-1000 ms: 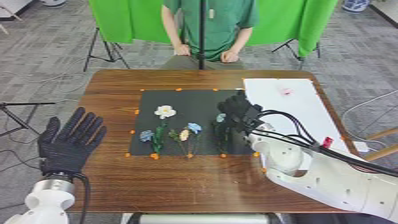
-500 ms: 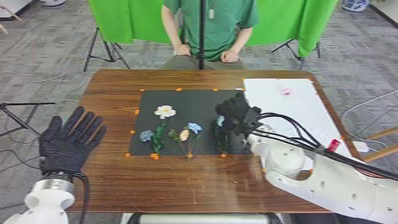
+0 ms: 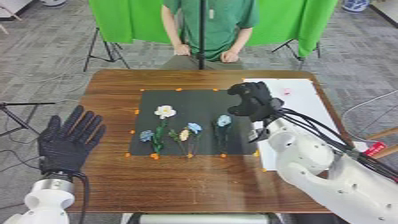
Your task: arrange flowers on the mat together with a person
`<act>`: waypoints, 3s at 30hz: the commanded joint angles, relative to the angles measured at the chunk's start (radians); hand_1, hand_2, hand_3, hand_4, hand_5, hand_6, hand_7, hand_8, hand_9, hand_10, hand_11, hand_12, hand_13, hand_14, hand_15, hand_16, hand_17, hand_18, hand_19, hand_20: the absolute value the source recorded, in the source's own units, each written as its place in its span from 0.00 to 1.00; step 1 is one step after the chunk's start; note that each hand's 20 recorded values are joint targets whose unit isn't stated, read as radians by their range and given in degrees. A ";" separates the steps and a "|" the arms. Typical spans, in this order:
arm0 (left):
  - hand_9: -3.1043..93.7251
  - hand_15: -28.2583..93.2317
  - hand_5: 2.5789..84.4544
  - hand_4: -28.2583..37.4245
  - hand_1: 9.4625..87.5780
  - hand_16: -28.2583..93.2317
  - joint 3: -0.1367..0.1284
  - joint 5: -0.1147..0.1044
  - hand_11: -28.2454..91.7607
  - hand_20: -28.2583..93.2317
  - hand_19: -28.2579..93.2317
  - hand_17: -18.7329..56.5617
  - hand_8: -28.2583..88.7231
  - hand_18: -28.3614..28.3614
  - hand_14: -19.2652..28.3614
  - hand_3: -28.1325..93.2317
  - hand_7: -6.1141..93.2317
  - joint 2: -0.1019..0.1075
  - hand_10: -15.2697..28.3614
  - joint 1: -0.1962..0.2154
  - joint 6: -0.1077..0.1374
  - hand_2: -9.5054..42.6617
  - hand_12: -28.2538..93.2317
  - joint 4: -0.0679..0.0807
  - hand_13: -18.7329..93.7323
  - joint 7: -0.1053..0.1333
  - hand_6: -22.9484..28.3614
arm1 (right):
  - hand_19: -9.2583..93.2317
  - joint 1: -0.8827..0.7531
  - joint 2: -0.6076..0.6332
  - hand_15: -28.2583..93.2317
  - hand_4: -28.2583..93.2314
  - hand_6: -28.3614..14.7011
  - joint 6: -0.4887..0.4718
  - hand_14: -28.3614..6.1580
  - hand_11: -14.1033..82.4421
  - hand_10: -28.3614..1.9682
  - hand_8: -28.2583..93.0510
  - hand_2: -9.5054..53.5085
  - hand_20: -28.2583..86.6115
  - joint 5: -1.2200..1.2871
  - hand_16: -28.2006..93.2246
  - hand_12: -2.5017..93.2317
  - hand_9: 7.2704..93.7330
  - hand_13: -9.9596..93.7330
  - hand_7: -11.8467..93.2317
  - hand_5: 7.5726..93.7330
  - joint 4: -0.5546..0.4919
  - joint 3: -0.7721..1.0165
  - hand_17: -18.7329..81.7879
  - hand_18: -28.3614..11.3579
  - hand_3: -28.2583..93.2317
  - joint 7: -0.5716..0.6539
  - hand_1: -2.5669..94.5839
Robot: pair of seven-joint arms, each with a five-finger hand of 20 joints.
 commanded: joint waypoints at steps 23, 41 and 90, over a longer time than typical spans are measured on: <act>0.43 0.47 0.50 0.00 0.17 0.18 -0.088 0.094 0.38 0.34 0.53 0.16 0.17 0.76 0.71 0.84 0.17 0.012 0.69 -0.010 -0.013 0.46 0.31 -0.003 0.42 0.065 0.60 | 0.45 -0.855 -0.273 0.30 0.06 0.58 -0.202 0.37 0.17 0.48 0.17 0.23 0.34 1.306 0.44 0.19 0.31 0.36 0.20 0.35 -0.130 1.004 0.28 0.29 0.83 -0.516 0.24; 0.44 0.48 0.51 0.00 0.17 0.18 -0.107 0.107 0.39 0.35 0.53 0.17 0.17 0.77 0.71 0.84 0.17 0.017 0.69 -0.017 -0.032 0.47 0.31 -0.014 0.42 0.079 0.60 | 0.43 -0.891 -0.269 0.28 0.06 0.59 -0.196 0.39 0.17 0.50 0.17 0.14 0.36 1.303 0.47 0.19 0.30 0.37 0.21 0.35 -0.145 1.047 0.29 0.29 0.84 -0.573 0.26; 0.45 0.51 0.53 0.00 0.18 0.18 -0.149 0.058 0.40 0.35 0.54 0.16 0.16 0.77 0.73 0.84 0.19 0.018 0.70 0.011 0.015 0.48 0.31 -0.030 0.43 0.099 0.61 | 0.45 -0.889 -0.292 0.30 0.05 0.60 -0.223 0.40 0.18 0.51 0.16 0.16 0.36 1.262 0.46 0.19 0.33 0.39 0.23 0.38 -0.145 1.007 0.29 0.29 0.85 -0.484 0.30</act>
